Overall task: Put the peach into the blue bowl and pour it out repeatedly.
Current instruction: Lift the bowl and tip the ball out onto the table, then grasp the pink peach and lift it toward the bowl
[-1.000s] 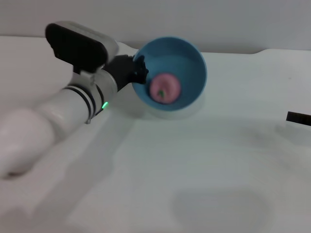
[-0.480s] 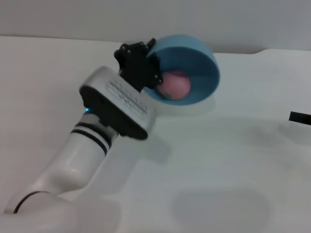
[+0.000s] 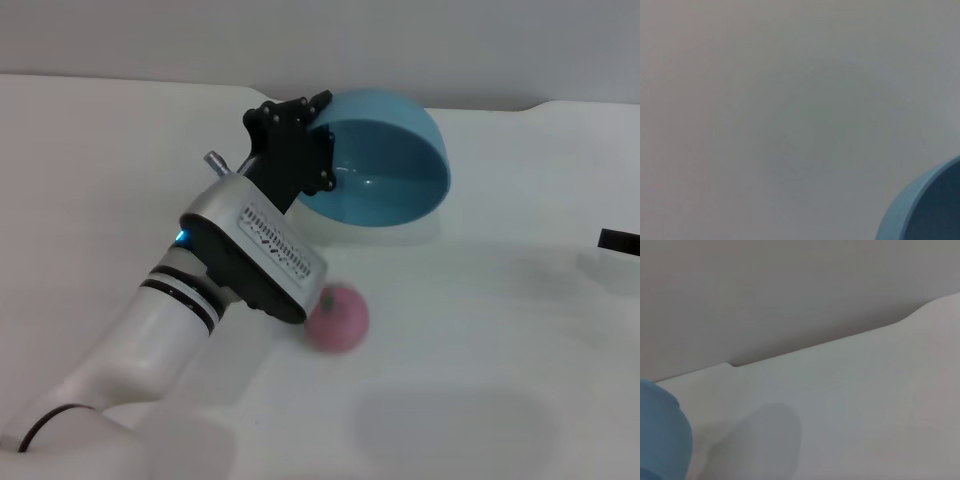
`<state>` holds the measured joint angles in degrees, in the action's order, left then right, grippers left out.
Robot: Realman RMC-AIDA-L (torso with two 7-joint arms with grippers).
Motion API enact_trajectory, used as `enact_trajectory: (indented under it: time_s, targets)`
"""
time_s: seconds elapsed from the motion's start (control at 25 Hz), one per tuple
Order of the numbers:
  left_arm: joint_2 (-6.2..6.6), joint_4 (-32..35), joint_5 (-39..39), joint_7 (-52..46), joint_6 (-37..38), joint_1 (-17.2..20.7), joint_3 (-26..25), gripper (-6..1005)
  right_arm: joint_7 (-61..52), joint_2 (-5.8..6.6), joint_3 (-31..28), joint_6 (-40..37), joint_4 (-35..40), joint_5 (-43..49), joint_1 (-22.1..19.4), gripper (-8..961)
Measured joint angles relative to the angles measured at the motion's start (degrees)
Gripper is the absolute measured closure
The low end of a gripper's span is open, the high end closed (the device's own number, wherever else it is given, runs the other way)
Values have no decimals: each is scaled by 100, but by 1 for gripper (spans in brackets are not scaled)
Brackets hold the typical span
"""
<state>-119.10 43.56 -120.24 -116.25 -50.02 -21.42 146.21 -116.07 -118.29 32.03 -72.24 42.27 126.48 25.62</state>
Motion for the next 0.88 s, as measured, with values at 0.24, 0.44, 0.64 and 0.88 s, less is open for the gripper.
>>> enact_trajectory:
  time_s: [0.24, 0.44, 0.64, 0.88]
  targets:
    - [18, 45, 366, -1044, 240, -34, -467, 1000, 25, -3, 71, -24, -15, -31, 30, 549]
    - [80, 421, 593, -1939, 1756, -11, -1470, 1000, 44, -18, 93, -23, -17, -44, 123, 548]
    - [112, 980, 593, -2326, 4243, 11, -3190, 999, 454, -49, 102, -7, -149, -240, 270, 549]
    - [113, 1039, 594, -2344, 6745, -216, -5032, 999, 1478, -38, 471, -45, -584, -985, 468, 549]
